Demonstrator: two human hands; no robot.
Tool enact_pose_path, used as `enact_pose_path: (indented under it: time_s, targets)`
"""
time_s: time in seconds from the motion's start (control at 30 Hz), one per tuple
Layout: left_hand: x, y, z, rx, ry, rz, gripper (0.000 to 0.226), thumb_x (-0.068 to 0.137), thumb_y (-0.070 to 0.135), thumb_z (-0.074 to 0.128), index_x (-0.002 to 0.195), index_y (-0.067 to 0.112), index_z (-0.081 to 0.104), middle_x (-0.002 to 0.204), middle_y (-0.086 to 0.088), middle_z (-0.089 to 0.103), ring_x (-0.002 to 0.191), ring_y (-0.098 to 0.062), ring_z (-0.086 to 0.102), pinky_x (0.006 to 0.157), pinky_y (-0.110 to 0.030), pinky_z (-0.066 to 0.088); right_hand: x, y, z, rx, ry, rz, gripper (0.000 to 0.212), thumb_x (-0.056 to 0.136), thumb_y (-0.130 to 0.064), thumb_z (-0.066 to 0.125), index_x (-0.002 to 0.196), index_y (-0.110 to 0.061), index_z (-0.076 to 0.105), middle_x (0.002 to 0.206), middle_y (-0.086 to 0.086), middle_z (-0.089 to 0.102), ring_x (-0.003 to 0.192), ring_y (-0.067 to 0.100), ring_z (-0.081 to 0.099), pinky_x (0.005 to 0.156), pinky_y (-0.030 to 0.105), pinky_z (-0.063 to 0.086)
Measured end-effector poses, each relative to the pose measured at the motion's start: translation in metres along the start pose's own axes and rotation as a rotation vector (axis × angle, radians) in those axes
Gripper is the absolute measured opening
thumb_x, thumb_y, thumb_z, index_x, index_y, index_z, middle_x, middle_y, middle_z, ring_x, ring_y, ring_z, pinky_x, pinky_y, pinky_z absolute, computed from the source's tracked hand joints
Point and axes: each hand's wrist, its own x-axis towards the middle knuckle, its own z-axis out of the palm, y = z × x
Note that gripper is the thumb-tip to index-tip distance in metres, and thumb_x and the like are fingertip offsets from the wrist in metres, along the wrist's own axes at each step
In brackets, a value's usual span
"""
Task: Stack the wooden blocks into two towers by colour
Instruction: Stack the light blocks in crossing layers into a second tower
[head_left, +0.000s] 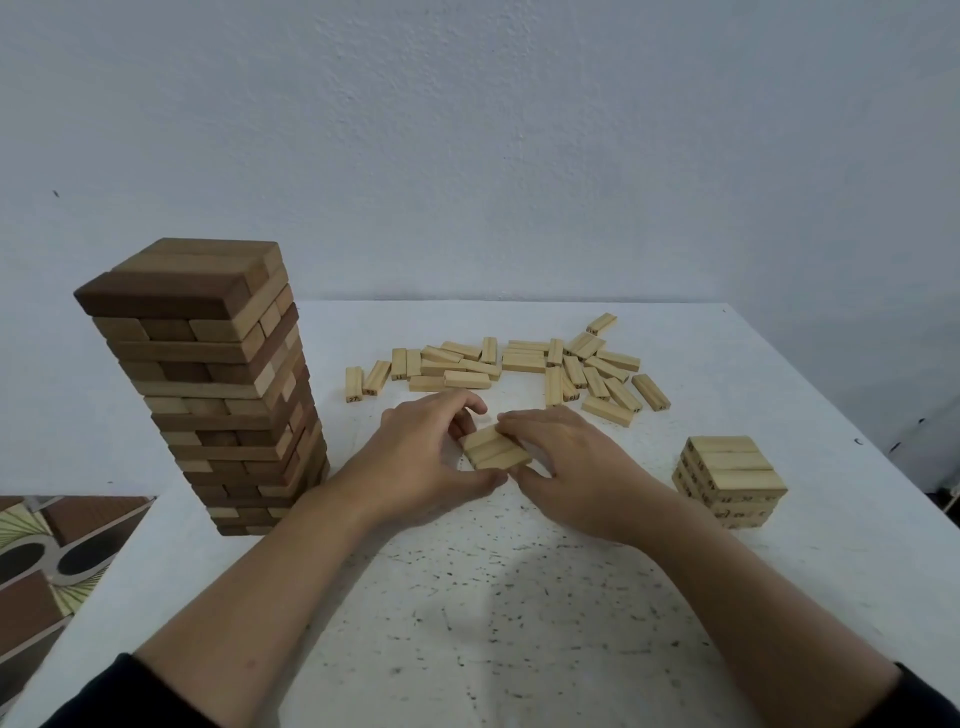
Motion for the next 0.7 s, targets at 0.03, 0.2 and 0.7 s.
enact_pose_path:
  time_s: [0.03, 0.2, 0.7]
  targets:
    - [0.0005, -0.0003, 0.0002, -0.008, -0.007, -0.002, 0.060, 0.072, 0.063, 0.078, 0.123, 0.041, 0.055, 0.103, 0.021, 0.060, 0.101, 0.001, 0.057, 0.097, -0.041, 0.048, 0.0001, 0.0007, -0.0006, 0.006, -0.001, 0.001, 0.042, 0.099, -0.023, 0.055, 0.141, -0.019, 0.055, 0.145, -0.007, 0.054, 0.135, 0.015, 0.042, 0.106, 0.021, 0.029]
    - [0.0019, 0.0014, 0.0023, 0.034, -0.010, 0.014, 0.079, 0.061, 0.083, 0.070, 0.126, 0.041, 0.055, 0.097, 0.021, 0.058, 0.093, 0.000, 0.056, 0.094, -0.041, 0.048, 0.0000, 0.0019, -0.0008, -0.014, 0.008, 0.023, 0.044, 0.099, -0.021, 0.055, 0.144, -0.022, 0.053, 0.144, -0.006, 0.051, 0.133, 0.013, 0.039, 0.106, 0.022, 0.030]
    - [0.0026, -0.0014, 0.0040, 0.069, -0.057, 0.014, 0.064, 0.073, 0.070, 0.072, 0.129, 0.038, 0.062, 0.087, 0.015, 0.063, 0.086, -0.001, 0.060, 0.091, -0.037, 0.045, 0.0006, 0.0047, -0.0104, 0.049, 0.039, 0.113, 0.044, 0.089, -0.003, 0.053, 0.130, -0.015, 0.065, 0.118, -0.001, 0.064, 0.112, 0.016, 0.054, 0.094, 0.032, 0.047]
